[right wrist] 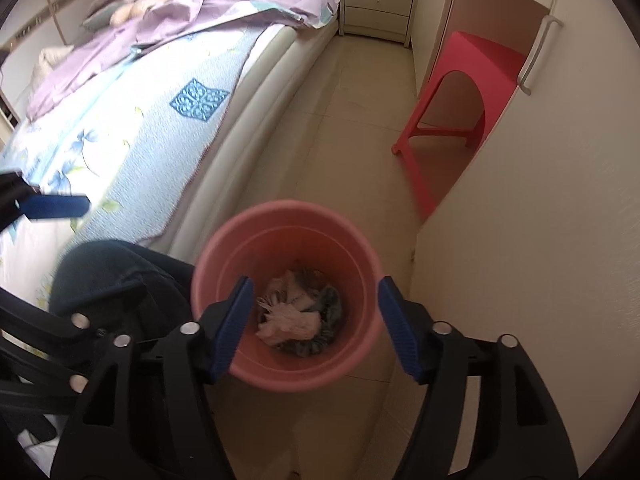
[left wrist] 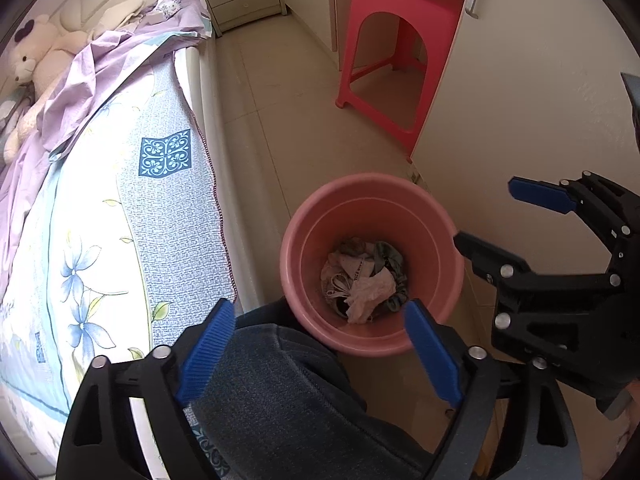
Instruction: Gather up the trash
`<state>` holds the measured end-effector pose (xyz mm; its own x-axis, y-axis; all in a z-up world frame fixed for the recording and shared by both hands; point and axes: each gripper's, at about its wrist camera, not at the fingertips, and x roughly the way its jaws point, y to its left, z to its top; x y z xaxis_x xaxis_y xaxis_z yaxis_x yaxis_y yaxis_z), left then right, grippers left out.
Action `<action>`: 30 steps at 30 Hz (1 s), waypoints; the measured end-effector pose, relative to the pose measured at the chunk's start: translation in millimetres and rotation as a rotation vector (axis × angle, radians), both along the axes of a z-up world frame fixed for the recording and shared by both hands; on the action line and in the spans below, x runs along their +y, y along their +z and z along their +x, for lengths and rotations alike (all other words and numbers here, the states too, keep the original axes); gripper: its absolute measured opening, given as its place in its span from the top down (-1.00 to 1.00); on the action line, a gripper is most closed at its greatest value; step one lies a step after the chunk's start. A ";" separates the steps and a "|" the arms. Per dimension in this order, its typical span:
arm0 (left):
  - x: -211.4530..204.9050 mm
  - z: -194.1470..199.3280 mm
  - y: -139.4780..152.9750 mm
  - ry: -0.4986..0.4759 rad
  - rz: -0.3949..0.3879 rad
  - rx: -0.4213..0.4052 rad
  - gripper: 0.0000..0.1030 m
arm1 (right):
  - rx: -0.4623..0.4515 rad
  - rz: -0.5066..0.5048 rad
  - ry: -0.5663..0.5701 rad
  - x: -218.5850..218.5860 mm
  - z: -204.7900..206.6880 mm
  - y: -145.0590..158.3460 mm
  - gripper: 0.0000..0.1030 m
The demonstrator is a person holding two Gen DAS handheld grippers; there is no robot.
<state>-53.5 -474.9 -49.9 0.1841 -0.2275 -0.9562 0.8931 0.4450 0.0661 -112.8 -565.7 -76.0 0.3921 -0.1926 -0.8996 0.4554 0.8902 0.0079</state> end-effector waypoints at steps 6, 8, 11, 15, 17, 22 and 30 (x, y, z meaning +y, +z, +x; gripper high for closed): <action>4.7 1.9 6.1 0.009 -0.017 -0.005 -0.91 | -0.001 -0.001 -0.014 -3.6 -5.8 -0.7 -0.64; 4.7 0.3 8.2 0.007 -0.017 -0.023 -0.91 | 0.007 -0.015 -0.004 -2.3 -6.8 0.0 -0.65; 5.7 -0.9 9.4 0.007 -0.021 -0.025 -0.91 | 0.037 -0.070 0.018 2.7 -6.9 -0.4 -0.87; 7.1 -1.2 8.6 0.010 -0.017 -0.024 -0.91 | 0.071 -0.098 0.031 5.2 -7.7 -4.3 -0.87; 8.1 -1.0 8.3 0.006 -0.019 -0.009 -0.91 | 0.075 -0.102 0.037 6.5 -8.9 -5.4 -0.87; 9.7 -2.8 9.9 -0.009 -0.032 0.007 -0.91 | 0.068 -0.104 0.042 7.9 -9.7 -4.4 -0.87; 12.6 -2.0 8.8 -0.001 -0.044 0.029 -0.91 | 0.066 -0.103 0.043 10.3 -8.4 -3.5 -0.87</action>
